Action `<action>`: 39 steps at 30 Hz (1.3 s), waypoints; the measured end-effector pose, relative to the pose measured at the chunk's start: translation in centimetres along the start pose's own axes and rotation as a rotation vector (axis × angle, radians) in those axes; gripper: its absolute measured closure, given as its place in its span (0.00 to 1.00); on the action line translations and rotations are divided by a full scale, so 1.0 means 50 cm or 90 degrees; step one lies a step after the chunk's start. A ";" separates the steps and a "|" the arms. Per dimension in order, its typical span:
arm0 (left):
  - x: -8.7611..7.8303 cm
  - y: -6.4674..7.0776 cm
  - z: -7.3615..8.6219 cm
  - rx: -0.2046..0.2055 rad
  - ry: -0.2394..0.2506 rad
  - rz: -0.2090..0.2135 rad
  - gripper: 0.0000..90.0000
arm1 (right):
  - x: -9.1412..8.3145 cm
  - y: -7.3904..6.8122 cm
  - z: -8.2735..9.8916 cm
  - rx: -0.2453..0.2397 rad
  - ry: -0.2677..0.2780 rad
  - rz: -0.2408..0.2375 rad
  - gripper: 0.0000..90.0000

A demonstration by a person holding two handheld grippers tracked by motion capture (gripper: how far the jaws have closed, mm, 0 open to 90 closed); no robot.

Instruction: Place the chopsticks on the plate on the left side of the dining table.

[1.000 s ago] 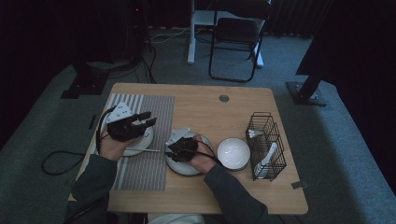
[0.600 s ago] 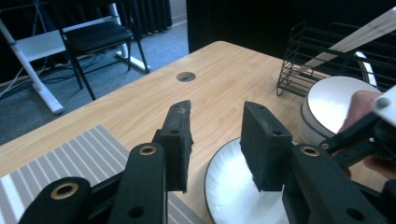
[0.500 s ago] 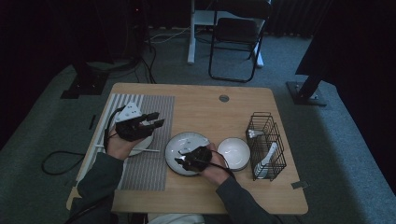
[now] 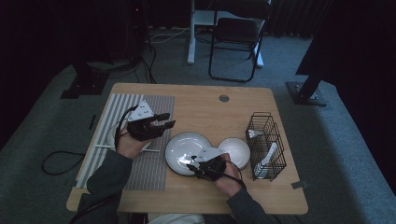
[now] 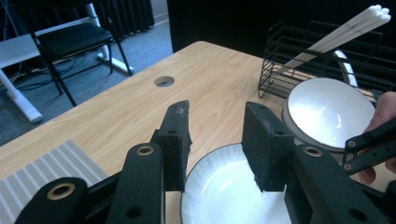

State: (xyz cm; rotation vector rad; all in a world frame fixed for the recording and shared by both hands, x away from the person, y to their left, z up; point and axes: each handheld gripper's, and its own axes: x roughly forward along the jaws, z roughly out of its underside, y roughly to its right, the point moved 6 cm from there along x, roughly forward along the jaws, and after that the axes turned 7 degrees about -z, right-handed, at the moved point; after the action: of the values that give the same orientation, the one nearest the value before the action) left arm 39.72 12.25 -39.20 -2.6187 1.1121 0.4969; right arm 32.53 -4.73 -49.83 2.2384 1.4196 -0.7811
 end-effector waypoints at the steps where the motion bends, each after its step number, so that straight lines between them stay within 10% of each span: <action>1: 0.002 0.003 -0.001 0.000 0.001 0.003 0.69 | -0.005 -0.001 0.005 0.007 0.003 0.003 0.70; 39: 0.108 0.101 -0.053 0.047 -0.009 0.080 0.67 | -0.070 -0.001 0.091 0.095 0.035 0.047 0.67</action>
State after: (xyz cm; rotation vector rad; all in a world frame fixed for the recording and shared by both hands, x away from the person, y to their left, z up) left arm 40.10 4.39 -39.45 -2.4906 1.2711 0.4887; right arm 30.13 -9.79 -51.13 2.4273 1.3354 -0.8309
